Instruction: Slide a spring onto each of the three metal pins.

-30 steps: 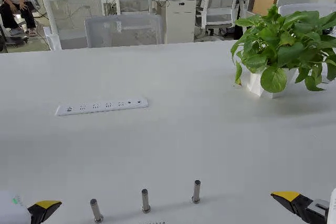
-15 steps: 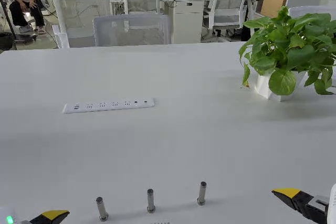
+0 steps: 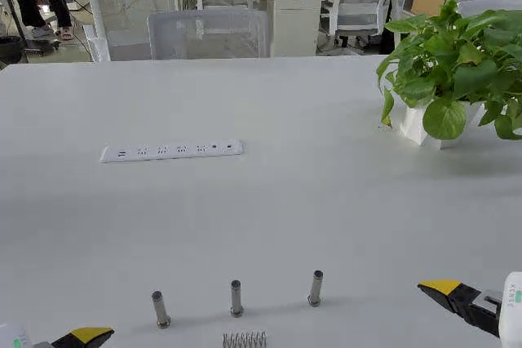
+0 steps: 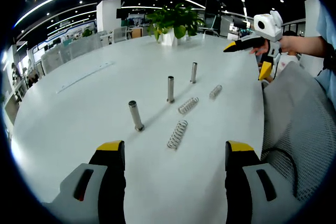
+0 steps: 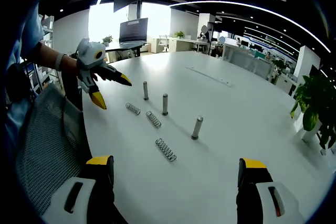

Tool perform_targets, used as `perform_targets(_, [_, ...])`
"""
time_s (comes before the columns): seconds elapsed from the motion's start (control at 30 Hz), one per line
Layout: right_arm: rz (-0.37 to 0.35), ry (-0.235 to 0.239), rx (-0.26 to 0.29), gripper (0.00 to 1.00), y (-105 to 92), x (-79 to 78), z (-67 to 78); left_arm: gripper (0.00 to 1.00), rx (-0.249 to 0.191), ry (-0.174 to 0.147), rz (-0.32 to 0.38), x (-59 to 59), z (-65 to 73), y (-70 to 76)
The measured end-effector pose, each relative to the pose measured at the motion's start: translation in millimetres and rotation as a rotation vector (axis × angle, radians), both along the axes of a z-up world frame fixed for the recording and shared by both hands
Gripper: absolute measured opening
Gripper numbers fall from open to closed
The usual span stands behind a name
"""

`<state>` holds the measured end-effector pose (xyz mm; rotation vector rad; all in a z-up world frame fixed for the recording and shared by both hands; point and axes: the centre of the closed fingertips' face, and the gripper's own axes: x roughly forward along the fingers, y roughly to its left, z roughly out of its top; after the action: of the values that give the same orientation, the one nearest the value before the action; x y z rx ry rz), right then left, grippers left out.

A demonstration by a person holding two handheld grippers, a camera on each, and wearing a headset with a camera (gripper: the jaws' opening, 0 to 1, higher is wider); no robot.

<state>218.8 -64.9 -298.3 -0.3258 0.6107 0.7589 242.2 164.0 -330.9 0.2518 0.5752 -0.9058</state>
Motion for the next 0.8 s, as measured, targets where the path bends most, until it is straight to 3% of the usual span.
perform_targets(0.23, [-0.009, 0.004, -0.003, 0.98, -2.5, -1.1, -0.7, 0.57, 0.005, -0.043, -0.011, 6.8, -1.0, -1.3])
perform_targets(0.57, [-0.021, 0.013, 0.001, 0.98, -4.9, -3.9, -1.5, 0.37, 0.028, -0.044, -0.037, 15.6, -10.9, -3.2])
perform_targets(0.8, [-0.028, 0.014, 0.003, 0.98, -4.5, -4.4, -2.3, 0.27, 0.047, -0.033, -0.092, 14.7, -19.6, -9.0])
